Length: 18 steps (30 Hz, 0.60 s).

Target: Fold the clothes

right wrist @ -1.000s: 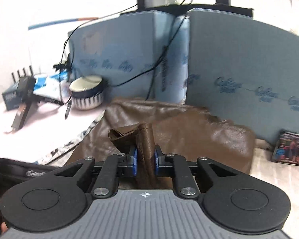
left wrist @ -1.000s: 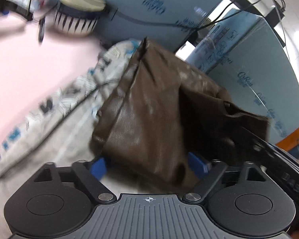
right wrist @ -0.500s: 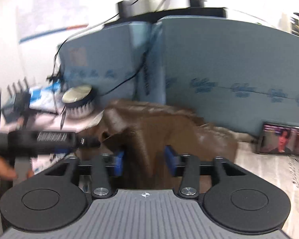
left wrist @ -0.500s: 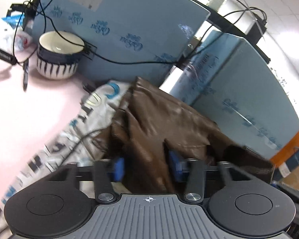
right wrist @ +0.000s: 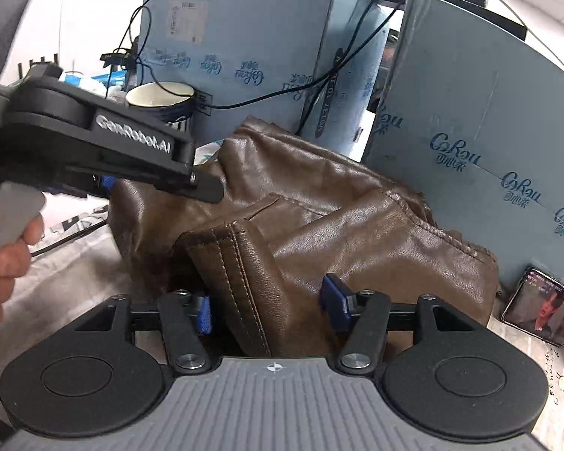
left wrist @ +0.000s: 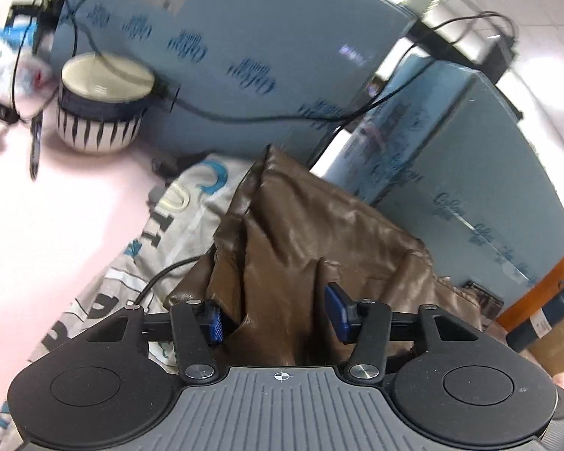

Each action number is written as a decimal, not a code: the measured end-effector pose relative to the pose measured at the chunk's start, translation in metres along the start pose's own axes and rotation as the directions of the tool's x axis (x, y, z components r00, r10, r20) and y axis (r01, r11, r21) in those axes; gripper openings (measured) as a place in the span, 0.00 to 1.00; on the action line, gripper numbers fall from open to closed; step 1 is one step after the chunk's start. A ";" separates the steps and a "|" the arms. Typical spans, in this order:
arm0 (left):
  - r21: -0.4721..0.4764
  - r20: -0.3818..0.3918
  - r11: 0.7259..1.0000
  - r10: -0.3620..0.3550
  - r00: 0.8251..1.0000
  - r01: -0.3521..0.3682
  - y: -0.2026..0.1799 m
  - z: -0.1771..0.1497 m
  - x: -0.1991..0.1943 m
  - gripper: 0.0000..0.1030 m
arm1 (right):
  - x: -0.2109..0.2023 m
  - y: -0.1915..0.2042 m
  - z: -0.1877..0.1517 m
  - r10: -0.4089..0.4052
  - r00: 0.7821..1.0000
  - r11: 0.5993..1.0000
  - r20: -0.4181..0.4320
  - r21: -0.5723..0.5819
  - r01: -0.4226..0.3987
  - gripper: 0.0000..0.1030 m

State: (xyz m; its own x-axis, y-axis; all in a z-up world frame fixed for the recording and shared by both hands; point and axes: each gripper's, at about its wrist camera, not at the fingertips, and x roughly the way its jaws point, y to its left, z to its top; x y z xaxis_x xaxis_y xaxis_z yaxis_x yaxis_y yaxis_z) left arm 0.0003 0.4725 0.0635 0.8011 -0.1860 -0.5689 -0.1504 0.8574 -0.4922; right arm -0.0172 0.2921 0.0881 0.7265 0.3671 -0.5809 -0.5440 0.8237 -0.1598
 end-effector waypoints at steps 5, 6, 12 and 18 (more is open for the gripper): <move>0.114 -0.008 0.993 0.024 1.000 -0.023 -0.007 0.004 0.005 0.08 | -0.021 -0.018 0.009 -0.056 0.996 0.994 0.064 0.098 0.049 0.13; 0.129 -0.006 0.991 0.022 1.000 -0.021 -0.009 0.005 0.004 0.06 | -0.029 -0.023 0.011 -0.080 0.993 0.990 0.087 0.119 0.070 0.12; 0.181 0.067 0.984 -0.015 0.998 0.002 -0.029 0.010 -0.019 0.05 | -0.086 -0.066 0.030 -0.221 0.953 0.948 0.205 0.276 0.161 0.06; 0.218 0.160 0.975 -0.072 0.984 0.036 -0.058 0.009 -0.052 0.04 | -0.145 -0.123 0.043 -0.320 0.887 0.909 0.333 0.372 0.188 0.04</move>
State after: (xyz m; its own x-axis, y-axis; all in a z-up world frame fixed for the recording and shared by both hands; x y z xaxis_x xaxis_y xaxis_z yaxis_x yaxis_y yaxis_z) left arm -0.0274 0.4370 0.1273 0.8924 -0.1676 -0.4190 0.0079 0.9341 -0.3568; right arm -0.0379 0.1562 0.2263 0.9583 0.2062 -0.1980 -0.2017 0.9785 0.0428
